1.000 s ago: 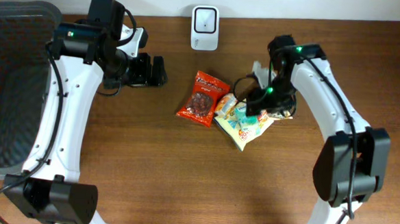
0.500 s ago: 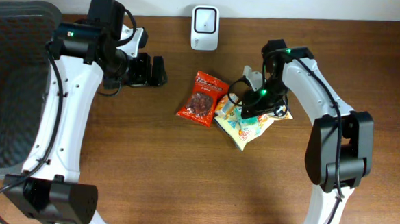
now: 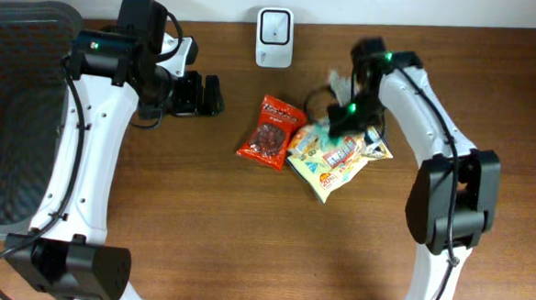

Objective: Scan the item barcode

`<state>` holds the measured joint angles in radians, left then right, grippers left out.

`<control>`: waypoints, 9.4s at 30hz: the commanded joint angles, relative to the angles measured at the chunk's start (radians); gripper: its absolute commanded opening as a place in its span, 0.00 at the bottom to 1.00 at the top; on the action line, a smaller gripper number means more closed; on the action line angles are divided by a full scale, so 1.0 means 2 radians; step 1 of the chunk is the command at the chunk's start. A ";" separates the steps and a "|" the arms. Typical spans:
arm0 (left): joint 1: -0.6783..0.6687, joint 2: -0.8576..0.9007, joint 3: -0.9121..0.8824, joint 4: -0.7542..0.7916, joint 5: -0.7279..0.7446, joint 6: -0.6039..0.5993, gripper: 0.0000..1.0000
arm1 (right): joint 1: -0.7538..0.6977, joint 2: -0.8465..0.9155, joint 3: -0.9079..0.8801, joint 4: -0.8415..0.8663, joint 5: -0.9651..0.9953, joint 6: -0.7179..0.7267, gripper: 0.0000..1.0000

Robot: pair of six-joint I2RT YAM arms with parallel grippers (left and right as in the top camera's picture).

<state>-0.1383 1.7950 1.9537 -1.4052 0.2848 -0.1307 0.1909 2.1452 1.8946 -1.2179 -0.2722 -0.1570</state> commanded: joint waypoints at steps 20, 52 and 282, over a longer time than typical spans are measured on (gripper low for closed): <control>0.002 -0.005 -0.002 0.000 0.004 0.008 0.99 | 0.104 0.155 0.086 0.586 0.200 -0.304 0.04; 0.002 -0.005 -0.001 0.000 0.004 0.008 0.99 | -0.495 0.086 0.090 0.223 0.076 0.120 0.36; -0.162 -0.005 -0.160 0.135 0.029 -0.065 0.01 | -0.115 0.090 0.017 -0.084 0.067 0.109 0.04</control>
<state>-0.4541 1.7950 1.6634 -1.1595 0.3607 -0.2276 -0.0467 2.3123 2.0193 -1.4178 -0.0322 0.0559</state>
